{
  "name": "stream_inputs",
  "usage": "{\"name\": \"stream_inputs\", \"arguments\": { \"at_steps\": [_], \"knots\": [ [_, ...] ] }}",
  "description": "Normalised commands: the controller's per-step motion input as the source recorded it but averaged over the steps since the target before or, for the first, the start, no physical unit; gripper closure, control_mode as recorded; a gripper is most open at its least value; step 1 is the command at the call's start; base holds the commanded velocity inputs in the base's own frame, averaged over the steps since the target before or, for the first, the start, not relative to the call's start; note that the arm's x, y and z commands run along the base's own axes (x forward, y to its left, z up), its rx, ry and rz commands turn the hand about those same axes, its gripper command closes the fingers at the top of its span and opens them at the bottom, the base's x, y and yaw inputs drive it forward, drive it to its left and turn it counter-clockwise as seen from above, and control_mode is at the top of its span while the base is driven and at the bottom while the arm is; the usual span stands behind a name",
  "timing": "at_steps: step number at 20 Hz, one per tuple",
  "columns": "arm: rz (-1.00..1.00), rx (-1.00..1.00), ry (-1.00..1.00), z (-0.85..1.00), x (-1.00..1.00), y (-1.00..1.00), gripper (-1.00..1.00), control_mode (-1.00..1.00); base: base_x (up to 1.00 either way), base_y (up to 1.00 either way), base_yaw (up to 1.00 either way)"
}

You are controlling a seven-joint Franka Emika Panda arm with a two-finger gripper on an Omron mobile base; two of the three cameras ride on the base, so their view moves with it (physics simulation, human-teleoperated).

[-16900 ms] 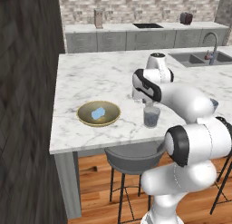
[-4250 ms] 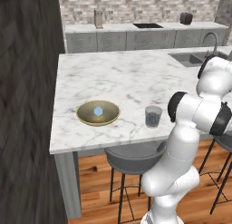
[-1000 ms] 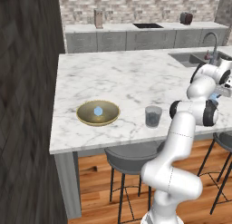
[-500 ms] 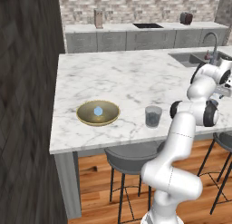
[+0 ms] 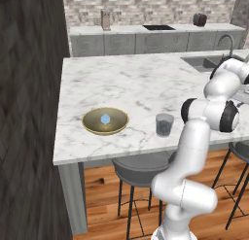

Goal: There are four ice cubes in the ice bowl. Place two ice cubes in each glass of water.

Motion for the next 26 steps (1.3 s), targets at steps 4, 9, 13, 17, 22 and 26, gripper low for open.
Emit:
{"name": "stream_inputs", "arguments": {
  "at_steps": [4,9,13,17,22,26],
  "knots": [
    [0.14,0.00,0.00,0.26,-0.40,1.00,-1.00,-1.00,0.00,0.00,0.00],
    [0.10,0.00,0.00,0.64,-0.02,1.00,-1.00,-1.00,0.00,0.00,0.00],
    [0.03,0.00,-0.05,0.49,0.00,1.00,-1.00,-1.00,0.00,0.00,0.00],
    [0.03,0.00,-0.03,-0.01,0.00,1.00,-1.00,-1.00,0.00,0.00,0.00],
    [0.05,0.01,0.00,-0.01,0.04,1.00,-1.00,-1.00,0.00,0.00,0.00],
    [0.03,0.01,0.00,0.00,0.13,1.00,-1.00,-1.00,0.00,0.00,0.00]
  ]
}}
